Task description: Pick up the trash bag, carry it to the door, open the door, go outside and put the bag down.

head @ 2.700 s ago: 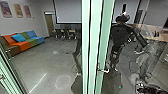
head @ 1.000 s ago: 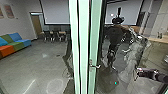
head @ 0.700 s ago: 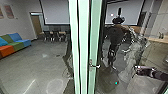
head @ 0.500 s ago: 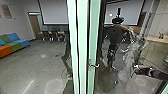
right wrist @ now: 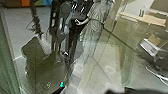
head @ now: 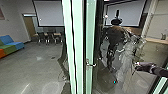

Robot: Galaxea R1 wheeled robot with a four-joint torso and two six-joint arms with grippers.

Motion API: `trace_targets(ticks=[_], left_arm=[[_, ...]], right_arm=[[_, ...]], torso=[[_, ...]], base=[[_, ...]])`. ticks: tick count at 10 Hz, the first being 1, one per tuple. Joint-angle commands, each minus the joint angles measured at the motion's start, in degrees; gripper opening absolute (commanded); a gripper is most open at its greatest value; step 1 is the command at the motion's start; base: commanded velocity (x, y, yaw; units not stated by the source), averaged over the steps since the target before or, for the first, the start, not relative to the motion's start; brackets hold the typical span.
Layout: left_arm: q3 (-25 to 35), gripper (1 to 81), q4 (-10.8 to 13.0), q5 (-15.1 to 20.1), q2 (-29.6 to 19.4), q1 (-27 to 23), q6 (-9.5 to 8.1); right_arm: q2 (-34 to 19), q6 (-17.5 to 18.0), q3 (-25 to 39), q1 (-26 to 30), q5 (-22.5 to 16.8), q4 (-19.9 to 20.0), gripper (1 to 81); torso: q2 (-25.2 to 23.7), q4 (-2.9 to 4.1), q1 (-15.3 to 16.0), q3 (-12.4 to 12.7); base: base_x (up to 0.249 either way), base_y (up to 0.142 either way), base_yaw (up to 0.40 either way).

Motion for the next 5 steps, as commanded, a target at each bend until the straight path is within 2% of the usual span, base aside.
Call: trace_targets(ticks=[1, 3, 5], left_arm=[[0.29, 1.0, -0.52, 3.77, -0.59, -2.94, 0.18], [0.20, 1.0, -1.13, 3.77, -0.60, -3.02, 0.18], [0.29, 1.0, -1.74, 3.86, -0.59, -3.37, 0.18]], right_arm=[[-1.86, -3.16, -3.83, 17.00, 2.61, -17.06, 81.1], [-1.34, -2.63, -5.58, 17.26, 5.24, -19.26, 81.1], [1.73, -2.19, -12.15, 17.35, 9.97, -20.59, 81.1]], torso=[[0.00, 0.00, 0.00, -0.07], [-0.04, -0.07, -0.04, 0.63], [-0.04, -0.07, -0.06, 0.61]], base=[[0.000, 0.000, 0.000], [0.000, 0.000, 0.000], [0.000, 0.000, 0.000]])
